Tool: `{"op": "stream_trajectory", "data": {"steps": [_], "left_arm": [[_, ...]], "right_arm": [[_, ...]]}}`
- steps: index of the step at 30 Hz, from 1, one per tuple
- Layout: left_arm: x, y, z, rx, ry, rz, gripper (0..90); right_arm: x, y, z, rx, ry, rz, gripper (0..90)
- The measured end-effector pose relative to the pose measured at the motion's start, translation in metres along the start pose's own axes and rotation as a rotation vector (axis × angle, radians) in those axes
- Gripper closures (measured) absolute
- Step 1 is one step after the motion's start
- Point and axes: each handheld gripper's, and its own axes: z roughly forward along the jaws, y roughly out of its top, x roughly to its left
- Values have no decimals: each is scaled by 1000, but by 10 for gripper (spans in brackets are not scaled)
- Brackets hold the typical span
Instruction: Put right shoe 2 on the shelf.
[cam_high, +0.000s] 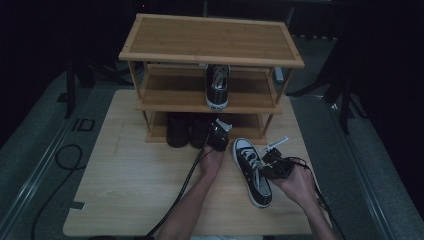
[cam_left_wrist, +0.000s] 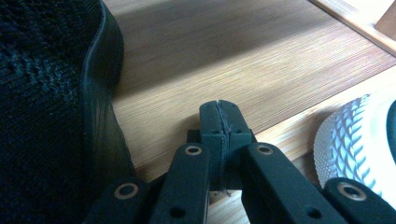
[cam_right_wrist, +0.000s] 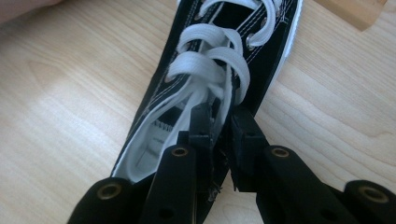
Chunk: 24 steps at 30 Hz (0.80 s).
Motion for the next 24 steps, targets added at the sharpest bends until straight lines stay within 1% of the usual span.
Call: {"op": "stream_trajectory", "data": {"steps": [2,5,10,15,22,24], "left_arm": [[0,0,0,1,1,1,900],[0,0,0,1,3,3,900],[-1,1,1,4,7,8,900],[-1,1,2,5,11,9,900],[-1,1,1,5,12,9,900],[-1,1,2,6,14,10,900]], "right_arm": [[-2,1,4,9,4,13,821],[-3,3,8,6,7,31,847],[-2,4,15,6,9,53,866],[-4,3,12,-1,19,58,883],[-7,2,7,-25,9,68,886],[-7,2,6,-19,5,60,887]]}}
